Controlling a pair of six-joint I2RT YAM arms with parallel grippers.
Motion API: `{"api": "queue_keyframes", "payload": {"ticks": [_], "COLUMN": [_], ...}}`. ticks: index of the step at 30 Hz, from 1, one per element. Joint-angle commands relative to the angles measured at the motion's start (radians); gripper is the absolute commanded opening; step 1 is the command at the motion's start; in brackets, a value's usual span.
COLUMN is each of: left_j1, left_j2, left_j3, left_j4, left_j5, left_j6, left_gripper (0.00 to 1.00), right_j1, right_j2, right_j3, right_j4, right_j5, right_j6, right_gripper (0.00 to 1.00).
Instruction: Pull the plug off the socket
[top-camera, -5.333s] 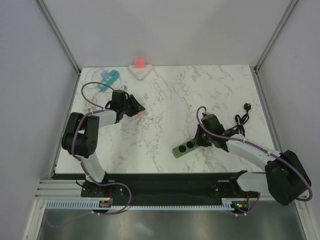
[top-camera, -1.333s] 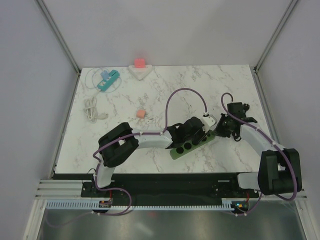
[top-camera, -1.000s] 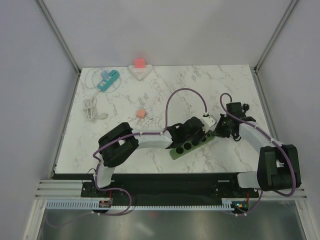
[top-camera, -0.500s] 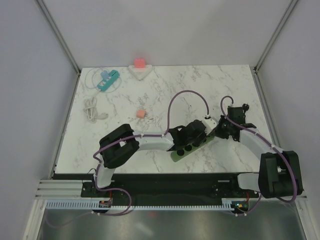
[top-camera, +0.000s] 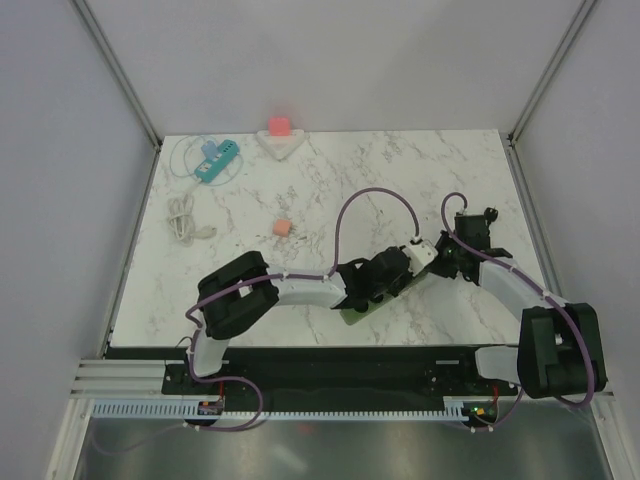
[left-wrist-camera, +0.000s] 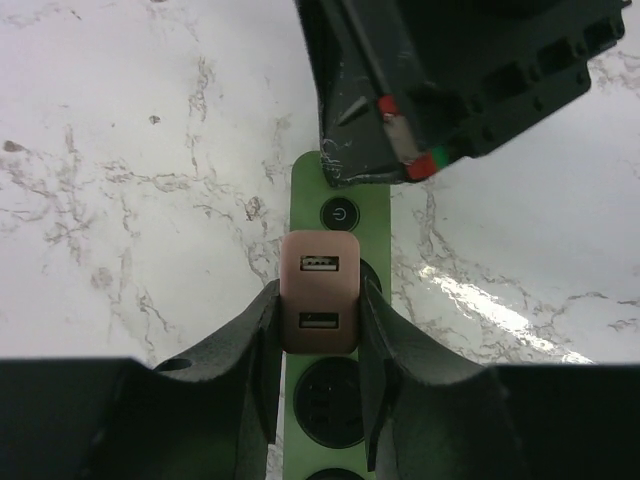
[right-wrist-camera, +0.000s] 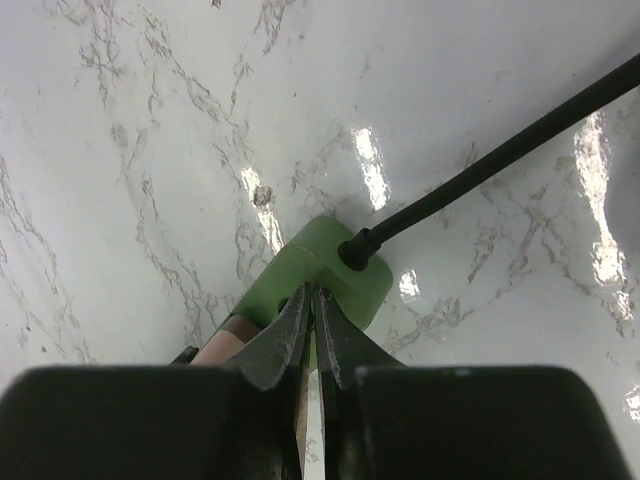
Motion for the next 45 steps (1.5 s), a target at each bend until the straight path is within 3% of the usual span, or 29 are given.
{"api": "queue_keyframes", "payload": {"ticks": [1, 5, 7, 9, 10, 11, 14, 15, 16, 18, 20, 21, 22, 24, 26, 29, 31, 33, 35, 45], "left_j1": [0.070, 0.049, -0.001, -0.057, -0.063, -0.055, 0.044, 0.075, 0.099, 0.136, 0.111, 0.085, 0.060, 0.029, 0.058, 0.161, 0.141, 0.095, 0.046, 0.049], "left_j2": [-0.092, -0.078, -0.060, -0.046, -0.044, -0.056, -0.113, -0.125, -0.133, -0.135, -0.121, -0.089, -0.064, -0.047, -0.062, -0.078, -0.076, -0.069, -0.052, -0.122], "left_j3": [0.054, 0.090, 0.104, 0.109, 0.098, 0.077, 0.032, 0.008, -0.014, -0.032, 0.039, 0.088, 0.136, 0.198, 0.155, 0.083, 0.098, 0.118, 0.142, 0.003], "left_j4": [0.077, 0.033, 0.028, 0.062, 0.086, 0.099, 0.089, 0.128, 0.163, 0.186, 0.110, -0.032, -0.083, -0.116, -0.081, 0.024, -0.034, -0.071, -0.090, 0.013], "left_j5": [0.220, 0.198, -0.016, -0.153, -0.157, -0.146, 0.154, 0.334, 0.387, 0.417, 0.368, 0.199, 0.126, 0.083, 0.162, 0.452, 0.356, 0.132, 0.037, -0.005], "left_j6": [-0.183, -0.136, 0.034, 0.137, 0.175, 0.162, -0.049, -0.137, -0.255, -0.308, -0.251, -0.154, -0.106, -0.075, -0.120, -0.335, -0.320, -0.160, -0.075, 0.010], "left_gripper": [0.02, 0.02, 0.02, 0.02, 0.02, 0.02, 0.02, 0.02, 0.02, 0.02, 0.02, 0.02, 0.02, 0.02, 0.02, 0.02, 0.02, 0.02, 0.02, 0.02], "right_j1": [0.014, 0.026, 0.032, 0.035, 0.037, 0.037, 0.040, 0.040, 0.043, 0.044, 0.046, 0.044, 0.047, 0.049, 0.049, 0.050, 0.050, 0.050, 0.050, 0.017], "right_j2": [0.072, 0.092, 0.093, 0.093, 0.095, 0.099, 0.106, 0.107, 0.107, 0.109, 0.113, 0.115, 0.116, 0.118, 0.121, 0.119, 0.115, 0.110, 0.107, 0.027], "right_j3": [-0.057, -0.052, -0.051, -0.051, -0.051, -0.049, -0.048, -0.048, -0.046, -0.046, -0.045, -0.045, -0.043, -0.043, -0.043, -0.045, -0.046, -0.048, -0.045, 0.219], "right_j4": [-0.130, -0.119, -0.119, -0.116, -0.116, -0.113, -0.113, -0.113, -0.113, -0.111, -0.110, -0.108, -0.108, -0.105, -0.102, -0.102, -0.102, -0.102, -0.102, -0.278], "right_j5": [0.107, 0.111, 0.111, 0.113, 0.111, 0.111, 0.111, 0.111, 0.111, 0.111, 0.110, 0.110, 0.107, 0.104, 0.102, 0.099, 0.099, 0.096, 0.094, 0.111], "right_j6": [-0.031, -0.023, -0.020, -0.020, -0.020, -0.020, -0.020, -0.020, -0.021, -0.022, -0.021, -0.020, -0.023, -0.023, -0.022, -0.022, -0.022, -0.023, -0.025, -0.113], "right_gripper": [0.12, 0.12, 0.12, 0.13, 0.12, 0.12, 0.12, 0.13, 0.12, 0.13, 0.13, 0.13, 0.13, 0.13, 0.13, 0.13, 0.13, 0.13, 0.13, 0.22]}}
